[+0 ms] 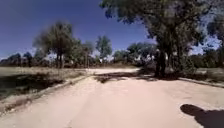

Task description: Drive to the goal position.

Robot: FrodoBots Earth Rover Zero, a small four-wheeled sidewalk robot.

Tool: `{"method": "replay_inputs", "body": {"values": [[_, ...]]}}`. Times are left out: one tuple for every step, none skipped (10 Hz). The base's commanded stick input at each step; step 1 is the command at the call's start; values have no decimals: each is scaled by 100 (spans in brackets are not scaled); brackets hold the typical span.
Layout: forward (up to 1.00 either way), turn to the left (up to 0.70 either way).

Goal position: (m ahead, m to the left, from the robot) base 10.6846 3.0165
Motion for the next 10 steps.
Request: {"method": "replay_inputs", "body": {"values": [[85,0],[85,0],[85,0],[85,0],[85,0],[85,0],[85,0],[85,0],[85,0],[85,0]]}}
